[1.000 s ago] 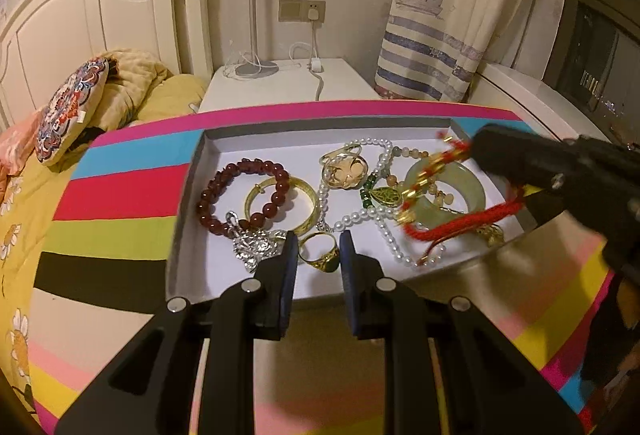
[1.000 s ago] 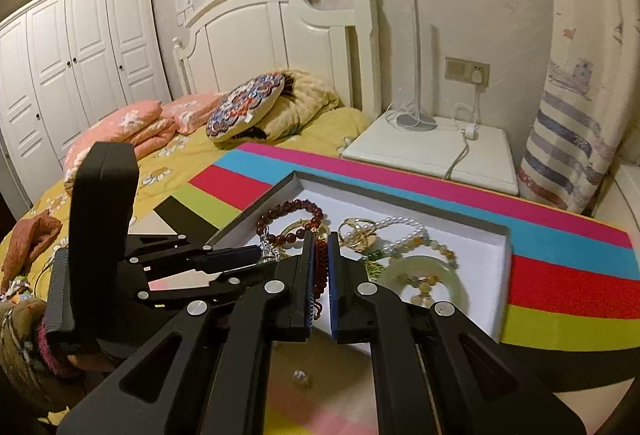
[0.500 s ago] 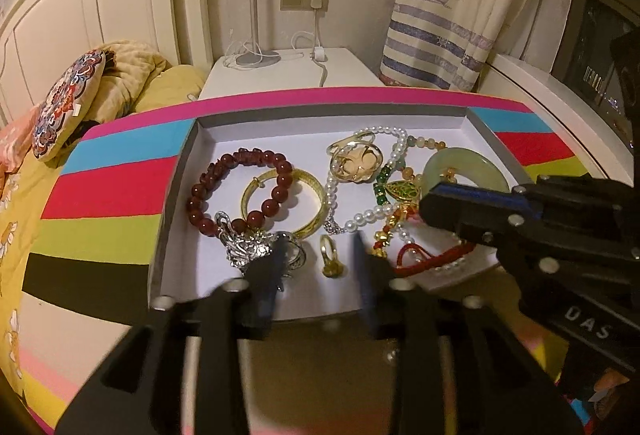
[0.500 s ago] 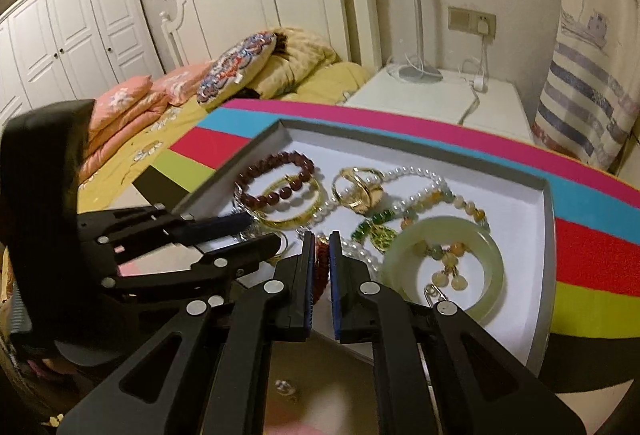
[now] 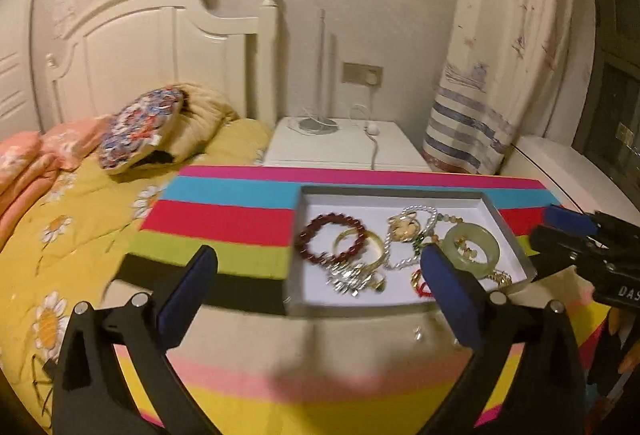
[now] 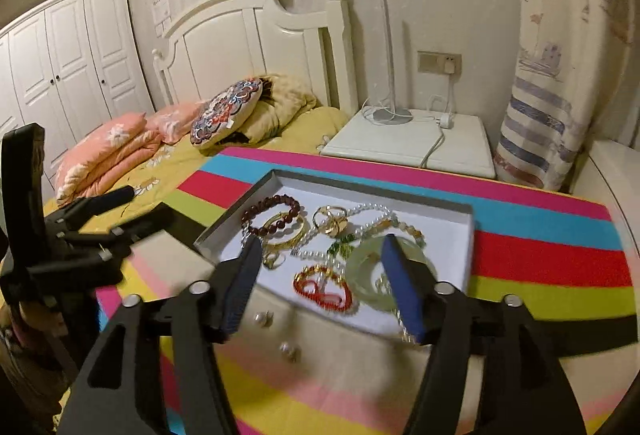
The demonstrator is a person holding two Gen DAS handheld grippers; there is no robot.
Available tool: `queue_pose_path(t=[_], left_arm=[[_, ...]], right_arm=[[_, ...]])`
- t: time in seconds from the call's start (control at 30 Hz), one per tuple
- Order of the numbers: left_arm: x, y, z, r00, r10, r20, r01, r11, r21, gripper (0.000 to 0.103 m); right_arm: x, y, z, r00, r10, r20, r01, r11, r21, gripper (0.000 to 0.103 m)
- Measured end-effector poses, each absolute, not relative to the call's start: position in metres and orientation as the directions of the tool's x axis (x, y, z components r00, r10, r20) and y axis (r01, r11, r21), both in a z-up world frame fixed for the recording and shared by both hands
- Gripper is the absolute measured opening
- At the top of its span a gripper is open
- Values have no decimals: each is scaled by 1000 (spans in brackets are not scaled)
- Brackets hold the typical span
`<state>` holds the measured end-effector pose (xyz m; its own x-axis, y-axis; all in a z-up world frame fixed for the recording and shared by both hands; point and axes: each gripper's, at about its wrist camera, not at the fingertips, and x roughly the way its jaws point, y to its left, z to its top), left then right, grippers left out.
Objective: Organize jewelry
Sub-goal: 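Withdraw both tools from the box toward the pearl studs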
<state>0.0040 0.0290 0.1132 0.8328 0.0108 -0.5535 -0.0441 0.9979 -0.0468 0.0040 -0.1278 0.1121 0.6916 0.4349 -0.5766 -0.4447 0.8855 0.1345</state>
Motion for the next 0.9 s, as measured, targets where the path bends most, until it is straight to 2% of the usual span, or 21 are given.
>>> queue_pose_path(t=[0.3, 0.63, 0.9], left_arm=[[-58, 43, 75, 771, 47, -635, -121, 990, -73, 101], [-84, 33, 29, 726, 20, -687, -104, 991, -81, 101], [-81, 36, 24, 714, -13, -700, -93, 989, -114, 101]], right_arm=[[-42, -139, 85, 662, 417, -623, -421, 894, 152, 76], [-67, -127, 46, 611, 383, -693, -413, 901, 133, 79], [-55, -116, 25, 590, 330, -737, -383, 918, 105, 79]])
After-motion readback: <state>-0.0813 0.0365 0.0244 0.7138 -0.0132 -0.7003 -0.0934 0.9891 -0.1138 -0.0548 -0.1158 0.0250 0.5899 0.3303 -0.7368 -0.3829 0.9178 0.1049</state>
